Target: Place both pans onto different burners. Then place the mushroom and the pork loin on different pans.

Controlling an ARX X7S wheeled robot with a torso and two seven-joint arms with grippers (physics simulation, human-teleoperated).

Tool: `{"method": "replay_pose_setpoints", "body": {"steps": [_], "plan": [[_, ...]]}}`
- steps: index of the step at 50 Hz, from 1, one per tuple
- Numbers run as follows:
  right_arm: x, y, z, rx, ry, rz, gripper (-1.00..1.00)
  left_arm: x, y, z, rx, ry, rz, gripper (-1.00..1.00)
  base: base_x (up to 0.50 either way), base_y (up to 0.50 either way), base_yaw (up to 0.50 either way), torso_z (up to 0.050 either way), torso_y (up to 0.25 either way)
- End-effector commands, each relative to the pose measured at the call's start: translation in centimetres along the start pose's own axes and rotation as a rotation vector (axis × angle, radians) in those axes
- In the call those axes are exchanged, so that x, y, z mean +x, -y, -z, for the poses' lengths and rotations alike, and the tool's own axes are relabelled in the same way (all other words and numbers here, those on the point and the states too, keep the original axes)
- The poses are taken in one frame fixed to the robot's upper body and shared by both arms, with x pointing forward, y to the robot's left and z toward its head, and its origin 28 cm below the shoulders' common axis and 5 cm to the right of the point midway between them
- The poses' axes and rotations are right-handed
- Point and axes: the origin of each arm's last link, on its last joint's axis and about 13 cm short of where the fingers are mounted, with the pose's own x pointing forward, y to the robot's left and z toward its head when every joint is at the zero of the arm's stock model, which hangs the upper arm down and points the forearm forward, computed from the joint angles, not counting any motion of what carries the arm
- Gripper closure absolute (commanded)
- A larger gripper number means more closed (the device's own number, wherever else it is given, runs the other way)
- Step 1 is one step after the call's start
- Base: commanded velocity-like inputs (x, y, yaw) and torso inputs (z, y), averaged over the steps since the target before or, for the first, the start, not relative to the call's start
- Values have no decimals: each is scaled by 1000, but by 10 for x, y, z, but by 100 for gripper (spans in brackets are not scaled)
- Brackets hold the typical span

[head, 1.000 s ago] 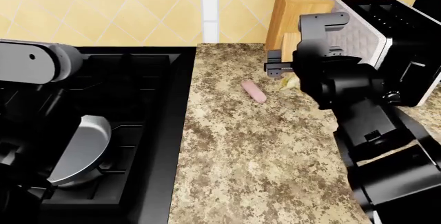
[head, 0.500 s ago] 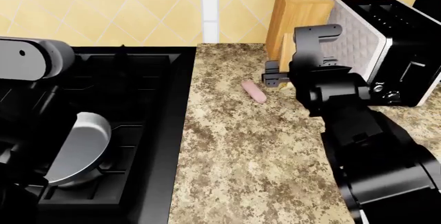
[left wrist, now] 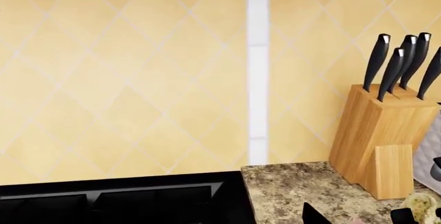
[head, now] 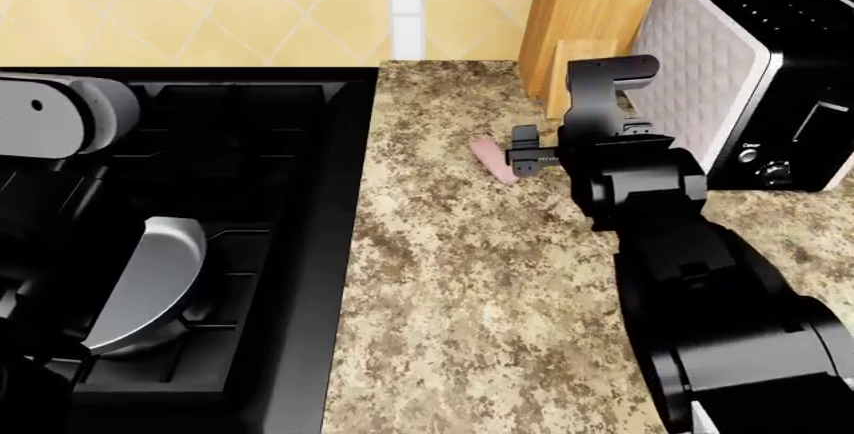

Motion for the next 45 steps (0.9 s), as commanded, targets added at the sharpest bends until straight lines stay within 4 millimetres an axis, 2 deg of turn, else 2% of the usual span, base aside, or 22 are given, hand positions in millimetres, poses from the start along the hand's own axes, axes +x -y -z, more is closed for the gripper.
{"method": "replay_pose_setpoints", "body": {"steps": [1, 9, 10, 31, 42, 45], "plan": [[1, 0, 3, 1, -9, 1, -100, 0, 0, 0, -9, 0, -4, -100, 0, 0, 0, 0, 0], [1, 0, 5, 5, -13, 3, -100, 0, -1, 1, -12, 0, -8, -100, 0, 0, 0, 0, 0], [1, 0, 5, 6, -14, 6, 100, 0, 0, 1, -12, 0, -8, -100, 0, 0, 0, 0, 0], [1, 0, 4, 2, -5, 9, 100, 0, -2, 3, -32, -1, -15, -100, 0, 0, 0, 0, 0], [1, 1, 2, -7, 12, 7, 100, 0, -1, 4, -35, -7, -7, -100, 1, 0, 0, -1, 247], [1, 1, 1, -12, 20, 2, 100, 0, -1, 4, -28, -6, -9, -100, 0, 0, 0, -1, 53]]}}
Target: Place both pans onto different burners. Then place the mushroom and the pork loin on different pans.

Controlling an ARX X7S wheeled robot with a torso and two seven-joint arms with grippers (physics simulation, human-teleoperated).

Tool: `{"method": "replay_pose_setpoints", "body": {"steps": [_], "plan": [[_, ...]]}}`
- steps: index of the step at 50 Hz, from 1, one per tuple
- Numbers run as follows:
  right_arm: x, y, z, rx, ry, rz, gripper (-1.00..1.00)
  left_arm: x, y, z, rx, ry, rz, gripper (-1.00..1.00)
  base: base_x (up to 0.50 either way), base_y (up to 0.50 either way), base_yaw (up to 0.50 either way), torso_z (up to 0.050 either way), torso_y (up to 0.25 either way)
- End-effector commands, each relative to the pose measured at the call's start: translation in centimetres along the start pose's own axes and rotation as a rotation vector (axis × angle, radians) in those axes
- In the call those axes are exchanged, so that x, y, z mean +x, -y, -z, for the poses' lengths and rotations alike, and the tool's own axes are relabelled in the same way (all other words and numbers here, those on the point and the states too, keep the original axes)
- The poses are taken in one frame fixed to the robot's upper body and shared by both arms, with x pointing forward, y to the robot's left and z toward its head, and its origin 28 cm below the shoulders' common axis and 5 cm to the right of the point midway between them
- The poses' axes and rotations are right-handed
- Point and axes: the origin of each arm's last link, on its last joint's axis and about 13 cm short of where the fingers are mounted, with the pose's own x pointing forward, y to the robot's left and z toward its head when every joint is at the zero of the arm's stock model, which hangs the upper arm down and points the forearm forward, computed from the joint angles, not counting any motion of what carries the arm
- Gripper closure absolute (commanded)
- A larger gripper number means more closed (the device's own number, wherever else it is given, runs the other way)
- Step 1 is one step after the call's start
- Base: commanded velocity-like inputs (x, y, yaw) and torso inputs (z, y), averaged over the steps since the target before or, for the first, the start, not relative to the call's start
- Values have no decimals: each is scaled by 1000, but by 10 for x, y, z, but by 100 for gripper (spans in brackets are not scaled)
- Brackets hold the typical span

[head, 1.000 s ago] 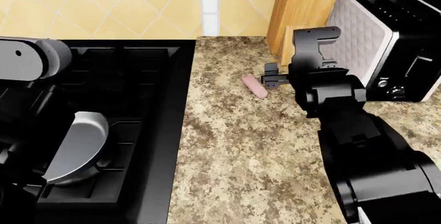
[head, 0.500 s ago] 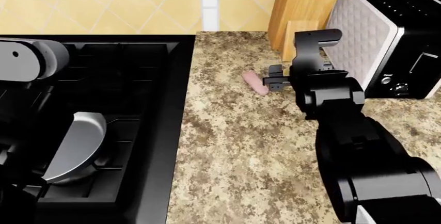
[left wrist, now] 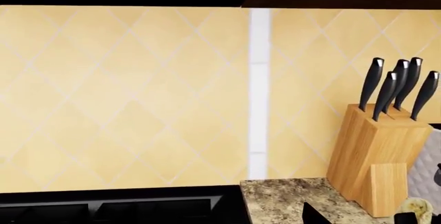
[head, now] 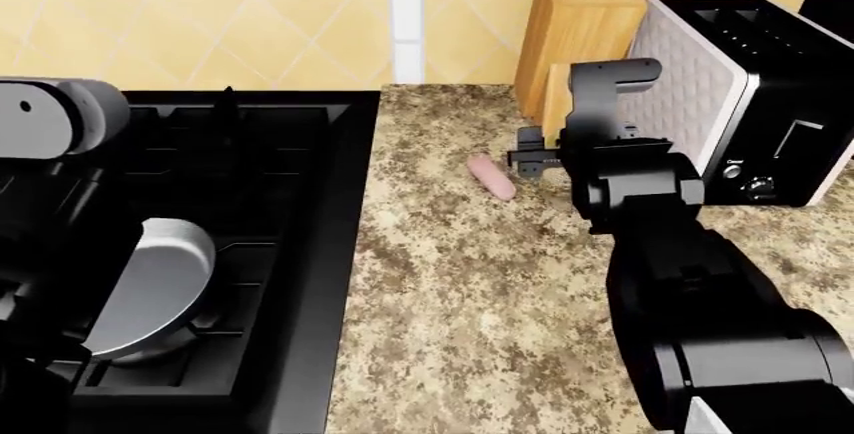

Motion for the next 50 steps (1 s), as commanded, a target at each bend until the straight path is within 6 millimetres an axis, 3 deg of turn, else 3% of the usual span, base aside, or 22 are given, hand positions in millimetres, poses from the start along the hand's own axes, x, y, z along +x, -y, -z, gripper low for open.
{"method": "replay_pose_setpoints", "body": {"steps": [1, 8, 21, 25, 33, 38, 50], "plan": [[0, 1, -2, -22, 21, -15, 100, 0, 0, 1, 3, -1, -2, -100, 0, 0, 0, 0, 0], [-21, 5, -3, -28, 68, -37, 100, 0, 0, 3, 6, -11, -9, -100, 0, 0, 0, 0, 0], [-133, 23, -6, -72, 325, -128, 100, 7, 5, 13, 73, -82, 13, -100, 0, 0, 0, 0, 0], [-156, 25, 1, -105, 360, -149, 100, 18, 12, 15, 105, -120, 39, -100, 0, 0, 0, 0, 0], [-187, 36, 8, -123, 414, -150, 100, 54, 33, 12, 115, -181, 104, -100, 0, 0, 0, 0, 0], [-209, 39, 13, -138, 448, -161, 100, 78, 49, -1, 64, -220, 150, -100, 0, 0, 0, 0, 0], [-224, 46, 16, -138, 477, -140, 100, 126, 90, 12, 54, -307, 187, -100, 0, 0, 0, 0, 0]]}}
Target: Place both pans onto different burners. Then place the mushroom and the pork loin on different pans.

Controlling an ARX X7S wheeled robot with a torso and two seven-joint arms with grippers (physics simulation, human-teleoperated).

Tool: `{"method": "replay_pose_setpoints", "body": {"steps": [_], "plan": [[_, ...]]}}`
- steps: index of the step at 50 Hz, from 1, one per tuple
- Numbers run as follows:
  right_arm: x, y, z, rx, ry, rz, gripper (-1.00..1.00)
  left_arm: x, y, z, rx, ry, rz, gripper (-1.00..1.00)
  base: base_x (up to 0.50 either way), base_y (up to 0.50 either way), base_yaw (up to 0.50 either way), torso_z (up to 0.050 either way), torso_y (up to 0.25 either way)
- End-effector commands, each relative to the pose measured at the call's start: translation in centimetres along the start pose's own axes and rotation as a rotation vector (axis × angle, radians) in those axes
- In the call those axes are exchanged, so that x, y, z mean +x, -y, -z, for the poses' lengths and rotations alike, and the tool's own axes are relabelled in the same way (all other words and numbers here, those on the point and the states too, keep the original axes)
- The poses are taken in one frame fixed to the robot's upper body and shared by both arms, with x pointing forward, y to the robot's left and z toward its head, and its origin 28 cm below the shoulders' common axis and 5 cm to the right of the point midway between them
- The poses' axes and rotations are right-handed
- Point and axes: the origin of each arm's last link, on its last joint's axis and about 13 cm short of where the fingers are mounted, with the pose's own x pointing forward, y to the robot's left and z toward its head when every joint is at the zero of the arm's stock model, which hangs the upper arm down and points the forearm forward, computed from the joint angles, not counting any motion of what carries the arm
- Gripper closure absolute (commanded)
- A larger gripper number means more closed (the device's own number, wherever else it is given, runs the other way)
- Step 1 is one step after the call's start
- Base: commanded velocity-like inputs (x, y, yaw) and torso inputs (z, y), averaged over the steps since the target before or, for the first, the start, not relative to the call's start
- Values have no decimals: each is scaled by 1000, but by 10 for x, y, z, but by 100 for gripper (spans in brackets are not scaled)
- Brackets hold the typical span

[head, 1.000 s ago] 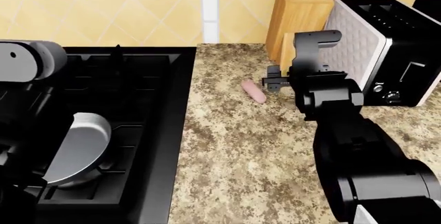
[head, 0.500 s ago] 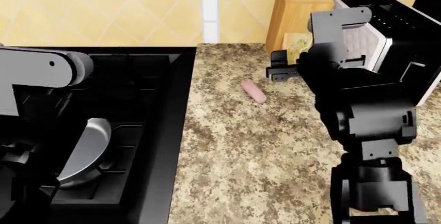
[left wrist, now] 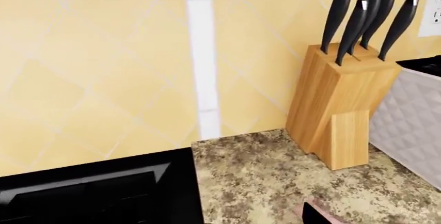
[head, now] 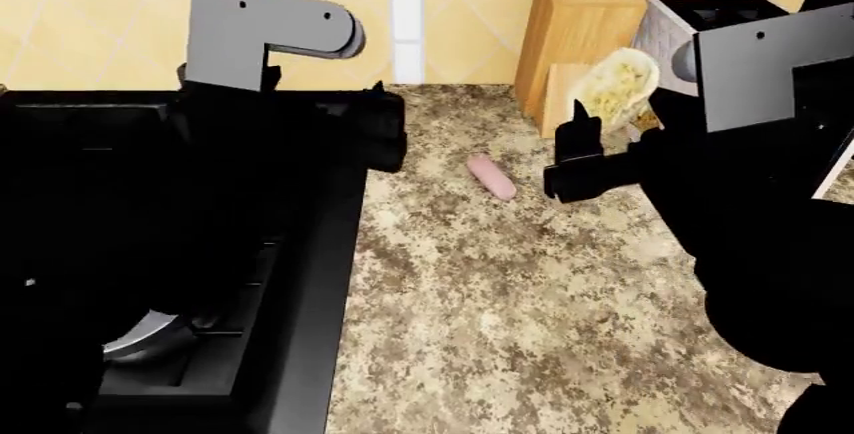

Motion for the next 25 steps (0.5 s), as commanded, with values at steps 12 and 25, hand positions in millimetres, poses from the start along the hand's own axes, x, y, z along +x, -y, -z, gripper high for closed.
{"method": "replay_pose_setpoints", "body": {"steps": [12, 25], "plan": [[-33, 3, -1, -62, 53, 3, 100, 89, 63, 16, -25, -143, -30, -100, 0, 0, 0, 0, 0], [-35, 5, 0, -56, 57, 4, 100, 110, 96, 30, -28, -196, -72, -100, 0, 0, 0, 0, 0]]}}
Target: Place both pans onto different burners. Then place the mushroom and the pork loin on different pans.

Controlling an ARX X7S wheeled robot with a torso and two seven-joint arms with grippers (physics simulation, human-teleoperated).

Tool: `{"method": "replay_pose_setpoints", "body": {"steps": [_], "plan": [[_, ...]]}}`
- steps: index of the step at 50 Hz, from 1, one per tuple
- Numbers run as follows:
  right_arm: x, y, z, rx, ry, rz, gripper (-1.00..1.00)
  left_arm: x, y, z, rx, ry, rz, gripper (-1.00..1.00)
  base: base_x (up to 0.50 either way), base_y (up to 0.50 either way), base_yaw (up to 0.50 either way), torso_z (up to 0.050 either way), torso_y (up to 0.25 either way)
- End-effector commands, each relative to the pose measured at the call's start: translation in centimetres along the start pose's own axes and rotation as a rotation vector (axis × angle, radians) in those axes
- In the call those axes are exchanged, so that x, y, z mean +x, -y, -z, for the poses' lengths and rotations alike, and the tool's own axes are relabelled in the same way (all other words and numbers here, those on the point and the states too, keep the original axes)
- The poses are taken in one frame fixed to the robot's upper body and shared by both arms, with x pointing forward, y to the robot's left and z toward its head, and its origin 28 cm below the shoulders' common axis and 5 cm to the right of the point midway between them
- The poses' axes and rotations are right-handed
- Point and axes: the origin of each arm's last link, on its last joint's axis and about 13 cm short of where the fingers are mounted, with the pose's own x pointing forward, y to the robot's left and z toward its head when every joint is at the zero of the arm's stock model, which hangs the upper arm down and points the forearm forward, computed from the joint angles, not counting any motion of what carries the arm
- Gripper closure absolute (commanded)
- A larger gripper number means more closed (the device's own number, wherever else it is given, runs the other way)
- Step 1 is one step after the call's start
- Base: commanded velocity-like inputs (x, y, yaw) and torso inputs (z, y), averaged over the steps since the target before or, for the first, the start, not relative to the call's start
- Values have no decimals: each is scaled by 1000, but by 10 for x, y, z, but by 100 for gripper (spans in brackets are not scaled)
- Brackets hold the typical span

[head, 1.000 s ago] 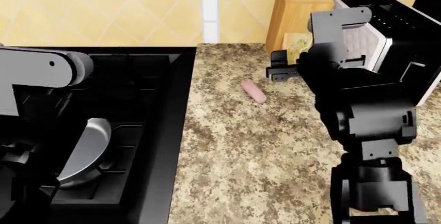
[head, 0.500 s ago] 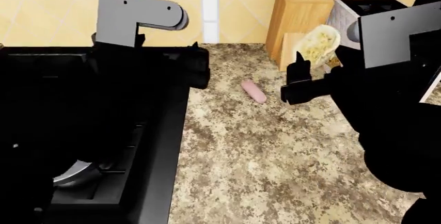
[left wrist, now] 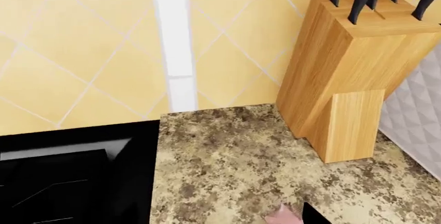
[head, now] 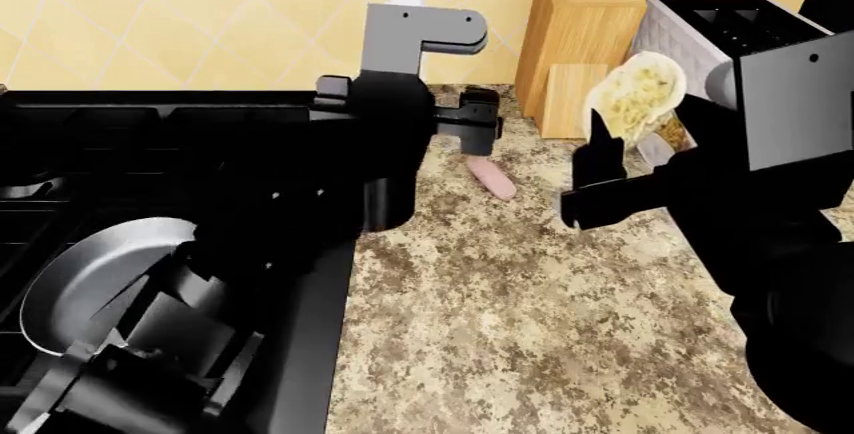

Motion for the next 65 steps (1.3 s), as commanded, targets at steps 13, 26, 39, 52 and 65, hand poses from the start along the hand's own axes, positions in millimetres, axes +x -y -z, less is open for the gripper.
{"method": "replay_pose_setpoints", "body": {"steps": [13, 26, 39, 52, 65], "plan": [[-7, 1, 0, 2, 15, -10, 100, 24, 48, 25, 14, -78, -26, -100, 0, 0, 0, 0, 0], [-10, 3, 5, 15, 15, -15, 100, 30, 47, 33, 3, -94, -12, -100, 0, 0, 0, 0, 0], [-11, 12, 2, 23, 25, 8, 100, 34, 43, 48, -20, -142, 64, -100, 0, 0, 0, 0, 0], [-17, 18, -6, 19, 53, 36, 100, 30, 48, 49, -8, -139, 148, -100, 0, 0, 0, 0, 0], [-18, 18, -3, 23, 51, 35, 100, 27, 50, 45, -1, -131, 169, -100, 0, 0, 0, 0, 0]]}}
